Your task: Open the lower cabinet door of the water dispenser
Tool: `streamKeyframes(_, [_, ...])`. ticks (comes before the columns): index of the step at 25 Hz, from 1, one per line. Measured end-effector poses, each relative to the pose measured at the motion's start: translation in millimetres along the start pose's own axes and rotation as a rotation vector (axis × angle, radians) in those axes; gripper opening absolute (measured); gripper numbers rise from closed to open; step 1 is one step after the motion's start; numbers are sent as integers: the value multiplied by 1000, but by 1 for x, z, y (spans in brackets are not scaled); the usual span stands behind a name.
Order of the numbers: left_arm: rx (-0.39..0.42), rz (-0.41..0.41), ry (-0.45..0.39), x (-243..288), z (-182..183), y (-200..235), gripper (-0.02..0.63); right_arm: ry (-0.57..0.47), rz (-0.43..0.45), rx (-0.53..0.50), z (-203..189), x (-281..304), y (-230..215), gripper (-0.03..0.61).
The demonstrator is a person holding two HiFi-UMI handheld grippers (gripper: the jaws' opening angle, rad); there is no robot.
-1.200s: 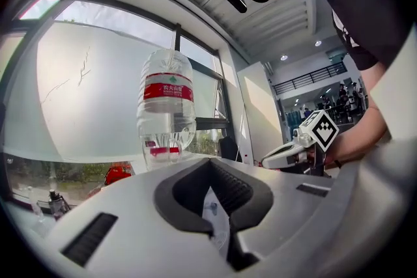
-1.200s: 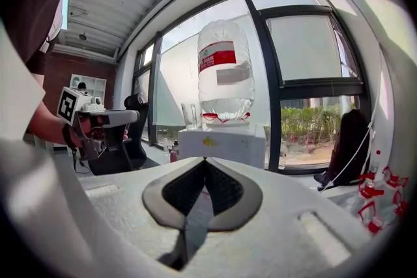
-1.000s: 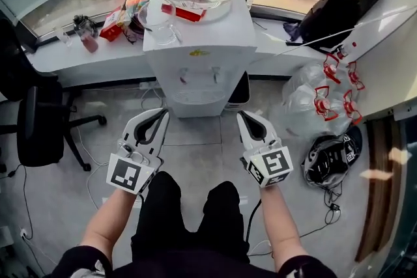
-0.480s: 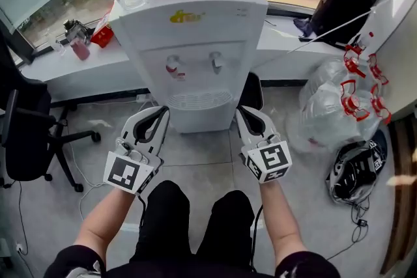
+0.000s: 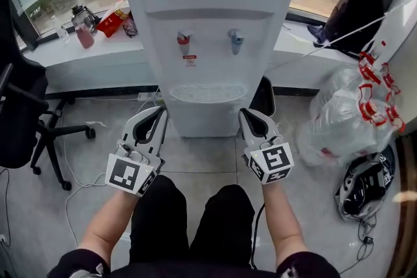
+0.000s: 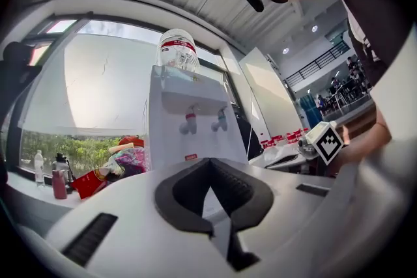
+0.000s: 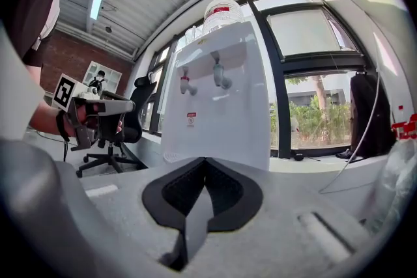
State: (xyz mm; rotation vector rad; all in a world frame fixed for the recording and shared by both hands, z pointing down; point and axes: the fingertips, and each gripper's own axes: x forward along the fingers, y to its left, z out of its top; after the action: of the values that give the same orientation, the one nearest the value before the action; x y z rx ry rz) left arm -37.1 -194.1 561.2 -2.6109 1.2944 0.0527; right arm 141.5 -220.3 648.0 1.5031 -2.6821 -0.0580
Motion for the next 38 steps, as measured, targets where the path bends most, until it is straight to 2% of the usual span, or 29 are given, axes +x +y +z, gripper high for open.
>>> streamKeyframes(5, [10,0,23,-9,-10,2,6,19,6,-9,-9,-4,3,5])
streamKeyframes(13, [-34,-11,18,-15,-51,1,6,80,-1,5,-57,-2,-14,17])
streamKeyframes(20, [-64,-23,-10,-12,-54,-5,6,70,-29,10,-70,-2,-30,46])
streamKeyframes(23, [-50,-13,8,-13,-59,-3,6,76,-36,14,-75,4,-38,101])
streamKeyframes(26, [-46,-14,18,-13,-62,-3,6,90,-51,4,-82,13,-48,186])
streamKeyframes(33, [-38,7,24,-22,-65,-2,6,110,-65,65,-108,35,-60,264])
streamKeyframes(38, [-28,33,30,-29,-68,8,6,119,-57,47,-116,55,-70,345])
